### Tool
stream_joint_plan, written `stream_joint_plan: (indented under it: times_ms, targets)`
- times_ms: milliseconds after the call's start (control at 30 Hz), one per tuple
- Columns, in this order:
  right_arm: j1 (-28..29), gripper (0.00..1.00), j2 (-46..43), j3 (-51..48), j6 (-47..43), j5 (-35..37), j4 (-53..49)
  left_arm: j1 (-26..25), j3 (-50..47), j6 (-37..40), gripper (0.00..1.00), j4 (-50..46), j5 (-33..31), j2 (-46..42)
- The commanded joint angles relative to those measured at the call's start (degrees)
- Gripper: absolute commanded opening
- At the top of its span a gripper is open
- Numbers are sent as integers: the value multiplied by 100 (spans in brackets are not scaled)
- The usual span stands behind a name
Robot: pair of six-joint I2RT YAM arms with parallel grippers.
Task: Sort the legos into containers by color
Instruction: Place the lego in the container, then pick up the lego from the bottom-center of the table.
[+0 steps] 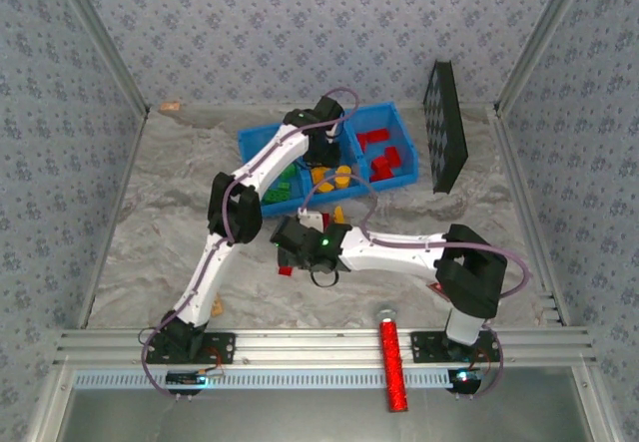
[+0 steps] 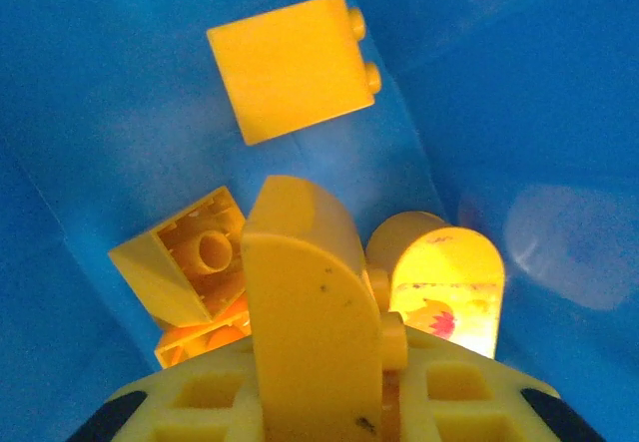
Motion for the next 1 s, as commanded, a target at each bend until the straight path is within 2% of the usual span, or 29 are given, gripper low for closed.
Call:
stream_joint_plan:
  times_ms: [0, 100, 233, 333, 633, 967]
  targets:
    - [106, 72, 197, 150, 388, 68, -192, 52, 154, 45, 20, -156, 94, 51]
    - [139, 72, 364, 186, 386, -30, -90, 62, 132, 71, 22, -147, 99, 72]
    - [159, 73, 752, 499, 315, -46, -212, 84, 138, 95, 40, -213, 178, 40]
    - [166, 73, 908, 548, 329, -97, -99, 103, 86, 142, 48, -215, 165, -101]
    - [221, 72, 1243, 731, 269, -38, -248, 128, -76, 262, 52, -27, 576, -579]
    - [159, 54, 1694, 1057, 51, -124, -464, 126, -195, 344, 53, 68, 1205, -1185]
